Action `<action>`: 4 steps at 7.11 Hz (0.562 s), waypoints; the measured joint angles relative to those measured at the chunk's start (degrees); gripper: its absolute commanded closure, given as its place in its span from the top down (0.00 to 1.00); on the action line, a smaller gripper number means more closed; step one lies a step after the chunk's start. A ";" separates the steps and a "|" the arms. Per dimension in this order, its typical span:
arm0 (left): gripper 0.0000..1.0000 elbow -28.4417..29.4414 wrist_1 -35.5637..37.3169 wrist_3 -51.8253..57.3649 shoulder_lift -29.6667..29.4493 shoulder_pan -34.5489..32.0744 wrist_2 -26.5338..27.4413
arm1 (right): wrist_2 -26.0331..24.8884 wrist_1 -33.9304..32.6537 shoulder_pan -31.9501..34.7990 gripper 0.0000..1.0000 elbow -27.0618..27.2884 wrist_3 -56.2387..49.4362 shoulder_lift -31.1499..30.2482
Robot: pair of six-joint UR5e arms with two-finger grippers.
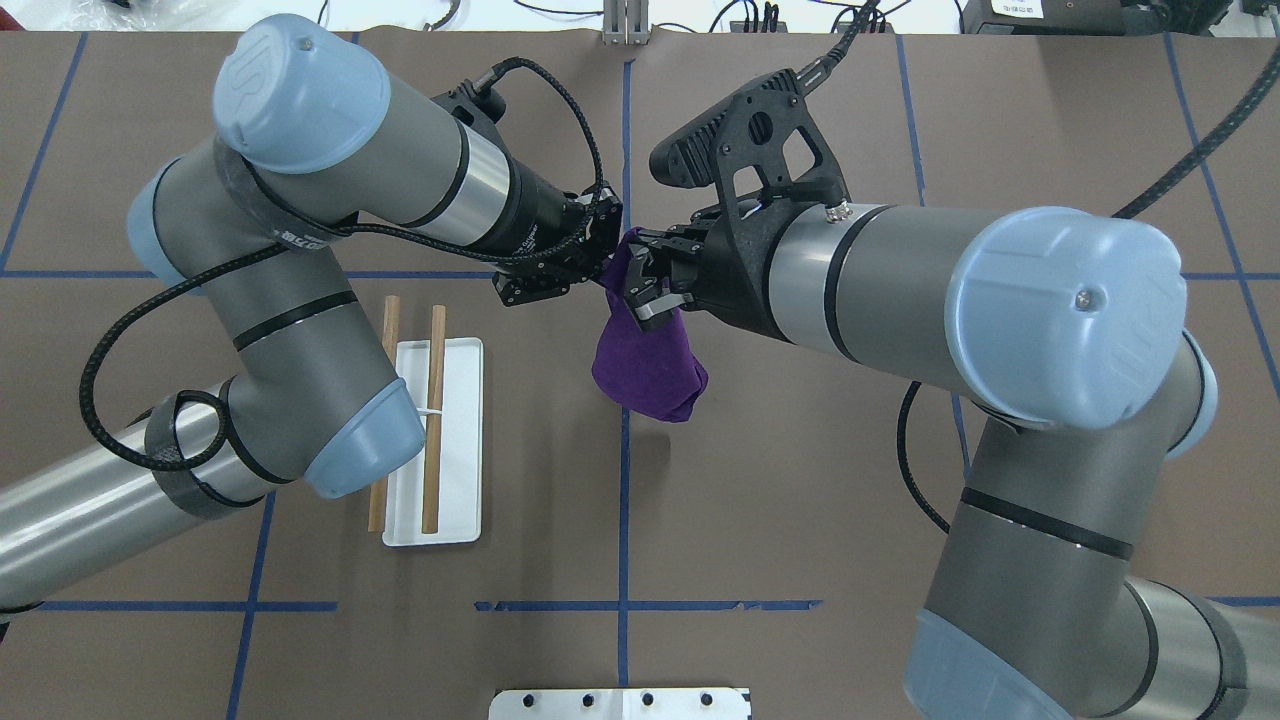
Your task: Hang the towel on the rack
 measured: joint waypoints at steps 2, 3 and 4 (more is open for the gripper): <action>0.00 -2.15 0.00 1.23 2.08 -0.06 0.00 | 4.48 -3.93 0.86 0.99 -0.03 3.91 -0.35; 0.00 -3.84 0.02 3.04 3.78 -0.17 0.00 | 7.70 -7.58 2.35 0.99 -0.05 5.12 -0.48; 0.00 -5.47 0.06 5.59 5.62 -0.34 -0.02 | 11.20 -11.08 4.48 1.00 -0.14 5.56 -0.88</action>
